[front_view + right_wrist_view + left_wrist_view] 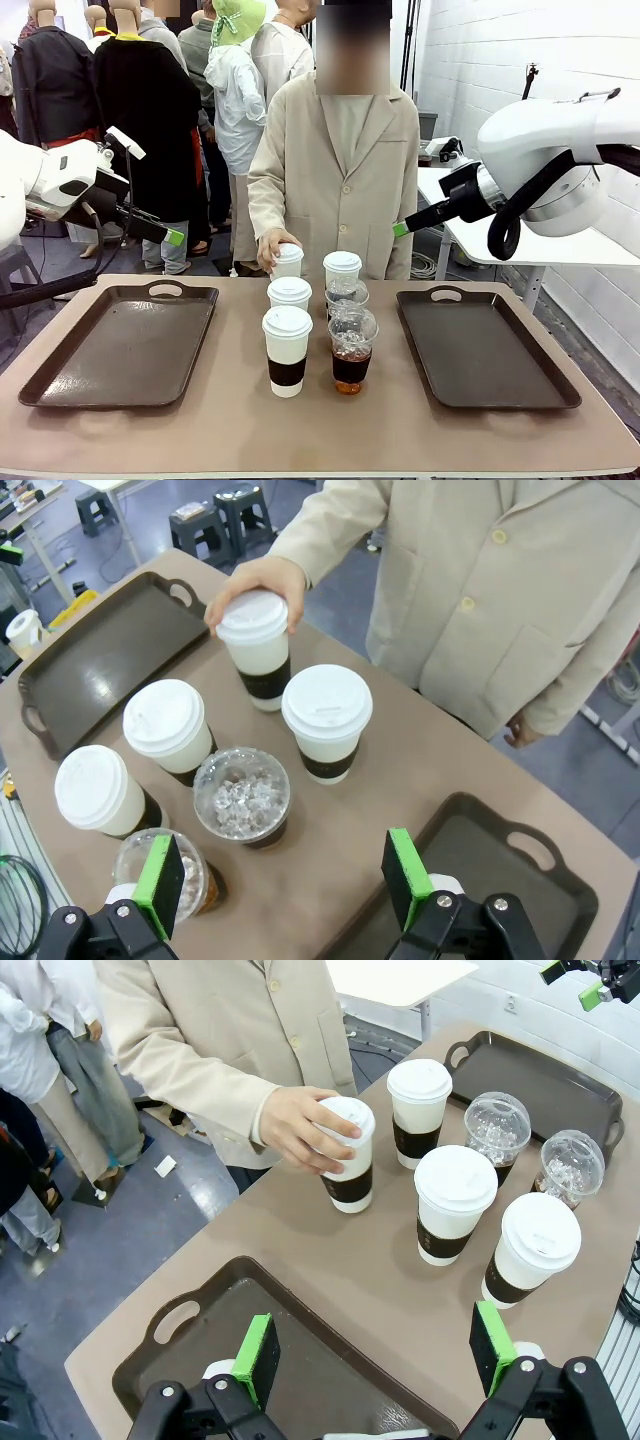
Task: Distribute the coffee onto the tray.
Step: Pick up one iced Americano and place it on the right Handle tray.
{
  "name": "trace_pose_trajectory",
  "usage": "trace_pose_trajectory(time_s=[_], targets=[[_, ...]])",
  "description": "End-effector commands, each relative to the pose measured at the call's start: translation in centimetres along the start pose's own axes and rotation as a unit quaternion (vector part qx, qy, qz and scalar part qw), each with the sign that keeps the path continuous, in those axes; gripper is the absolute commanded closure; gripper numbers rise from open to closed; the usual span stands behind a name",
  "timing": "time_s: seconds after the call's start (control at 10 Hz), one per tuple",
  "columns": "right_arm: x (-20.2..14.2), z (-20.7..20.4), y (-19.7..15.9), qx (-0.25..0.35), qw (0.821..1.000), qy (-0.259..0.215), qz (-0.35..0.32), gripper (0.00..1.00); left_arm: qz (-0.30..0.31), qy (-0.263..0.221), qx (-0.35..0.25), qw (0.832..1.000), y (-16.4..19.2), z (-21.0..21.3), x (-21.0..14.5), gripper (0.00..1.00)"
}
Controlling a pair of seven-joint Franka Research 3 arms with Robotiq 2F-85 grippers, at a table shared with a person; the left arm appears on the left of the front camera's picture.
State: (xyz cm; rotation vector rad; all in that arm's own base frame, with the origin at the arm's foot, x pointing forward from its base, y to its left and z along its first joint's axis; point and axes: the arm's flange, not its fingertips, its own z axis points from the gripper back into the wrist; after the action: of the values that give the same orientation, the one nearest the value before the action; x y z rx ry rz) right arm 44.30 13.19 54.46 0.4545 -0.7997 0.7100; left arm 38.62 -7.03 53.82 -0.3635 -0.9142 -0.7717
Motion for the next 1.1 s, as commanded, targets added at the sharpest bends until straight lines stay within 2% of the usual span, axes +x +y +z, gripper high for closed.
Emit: trace_pose_trajectory(time_s=[0.0, 0.3, 0.8, 1.0], targets=[[-1.5, 1.2, -0.5, 0.019, 0.999, -0.010, 0.030, 0.00, 0.001, 0.003, -0.003, 1.000, 0.1, 0.1, -0.1, 0.00], [-4.5, 3.1, -1.5, 0.072, 0.994, -0.028, 0.071, 0.00, 0.001, 0.003, -0.003, 1.000, 0.1, 0.1, -0.1, 0.00], [-11.1, 2.8, -2.8, 0.188, 0.969, -0.017, 0.161, 0.00, 0.001, 0.003, -0.003, 1.000, 0.1, 0.1, -0.1, 0.00], [-12.6, 2.0, -3.2, 0.197, 0.960, -0.024, 0.196, 0.00, 0.001, 0.003, -0.003, 1.000, 0.1, 0.1, -0.1, 0.00]])
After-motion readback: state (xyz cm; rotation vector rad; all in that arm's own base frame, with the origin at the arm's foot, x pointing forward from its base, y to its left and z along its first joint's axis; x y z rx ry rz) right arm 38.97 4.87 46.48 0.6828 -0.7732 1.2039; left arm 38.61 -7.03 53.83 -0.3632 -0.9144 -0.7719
